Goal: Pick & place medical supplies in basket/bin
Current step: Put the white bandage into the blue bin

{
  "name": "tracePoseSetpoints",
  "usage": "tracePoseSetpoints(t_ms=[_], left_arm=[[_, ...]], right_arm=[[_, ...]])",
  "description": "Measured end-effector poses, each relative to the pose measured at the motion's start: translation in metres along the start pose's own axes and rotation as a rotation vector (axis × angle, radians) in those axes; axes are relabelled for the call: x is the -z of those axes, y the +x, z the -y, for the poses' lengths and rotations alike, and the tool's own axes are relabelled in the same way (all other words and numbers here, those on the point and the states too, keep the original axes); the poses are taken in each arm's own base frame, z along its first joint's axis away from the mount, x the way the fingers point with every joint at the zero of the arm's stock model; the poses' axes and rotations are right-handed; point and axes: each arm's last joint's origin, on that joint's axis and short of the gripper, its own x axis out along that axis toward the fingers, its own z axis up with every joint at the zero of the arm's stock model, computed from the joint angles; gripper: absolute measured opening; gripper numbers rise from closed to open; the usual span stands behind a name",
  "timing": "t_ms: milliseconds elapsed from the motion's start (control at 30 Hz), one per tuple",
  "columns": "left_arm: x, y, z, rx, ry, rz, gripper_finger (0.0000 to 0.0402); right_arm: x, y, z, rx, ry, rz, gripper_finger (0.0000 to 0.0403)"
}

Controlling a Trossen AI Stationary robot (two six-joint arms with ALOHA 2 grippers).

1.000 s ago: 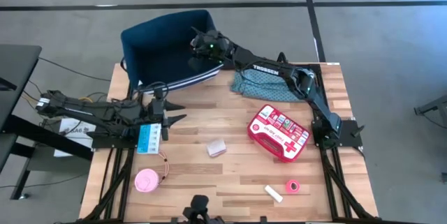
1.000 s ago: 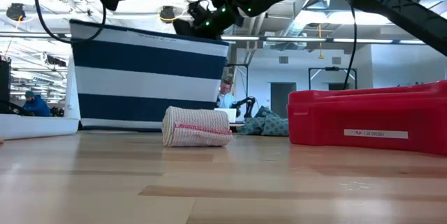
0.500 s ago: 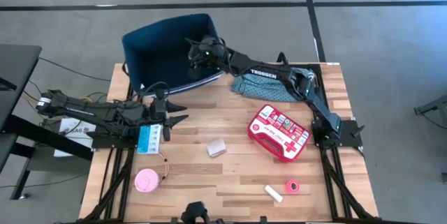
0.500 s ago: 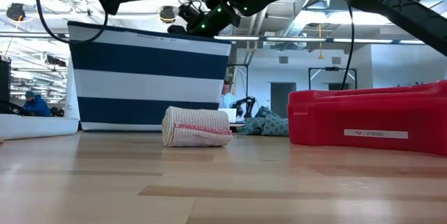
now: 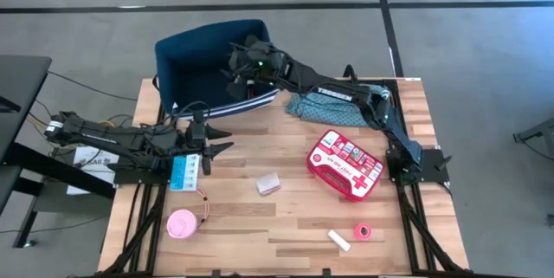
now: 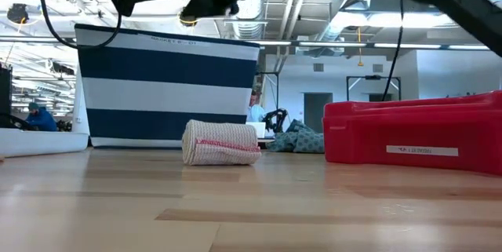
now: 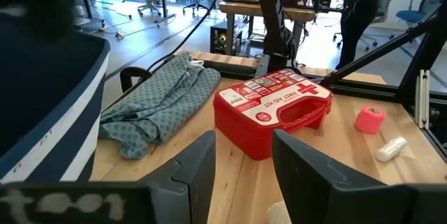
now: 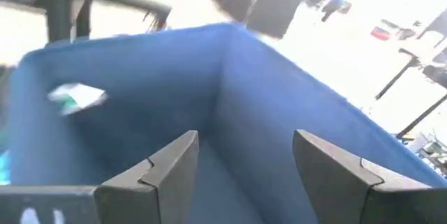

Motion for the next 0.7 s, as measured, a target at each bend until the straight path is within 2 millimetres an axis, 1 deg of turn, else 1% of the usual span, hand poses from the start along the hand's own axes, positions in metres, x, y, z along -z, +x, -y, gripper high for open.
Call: tracePoseSetpoints(t_ms=[67, 167, 267, 367, 433, 500, 567, 633, 667, 700], left_arm=[[0.0, 0.0, 0.0, 0.0, 0.012, 0.001, 0.013], [0.0, 0.0, 0.0, 0.0, 0.014, 0.001, 0.013], [0.0, 0.0, 0.0, 0.0, 0.014, 0.0, 0.013], [0.0, 0.0, 0.0, 0.0, 0.015, 0.0, 0.013], [0.0, 0.0, 0.0, 0.0, 0.014, 0.001, 0.013], [-0.001, 0.0, 0.0, 0.001, 0.011, 0.007, 0.013], [-0.001, 0.0, 0.0, 0.002, 0.008, 0.013, 0.013], [-0.001, 0.0, 0.0, 0.002, 0.005, 0.014, 0.013], [-0.001, 0.0, 0.0, 0.003, 0.003, 0.013, 0.013], [-0.001, 0.0, 0.0, 0.004, 0.002, 0.013, 0.013]], right_arm=[[-0.014, -0.022, -0.003, -0.033, -0.038, -0.031, 0.0224], [-0.033, -0.061, -0.009, -0.106, -0.07, -0.106, 0.0224], [-0.045, -0.098, -0.019, -0.189, -0.107, -0.186, 0.0224], [-0.049, -0.127, -0.034, -0.285, -0.178, -0.273, 0.0223], [-0.046, -0.142, -0.044, -0.378, -0.205, -0.349, 0.0225], [-0.04, -0.148, -0.057, -0.532, -0.188, -0.412, 0.0225], [-0.028, -0.15, -0.069, -0.735, -0.151, -0.498, 0.0225], [-0.016, -0.137, -0.093, -0.937, -0.131, -0.503, 0.0224], [-0.007, -0.132, -0.103, -1.03, -0.126, -0.518, 0.0224], [0.003, -0.125, -0.117, -1.109, -0.124, -0.547, 0.0223]])
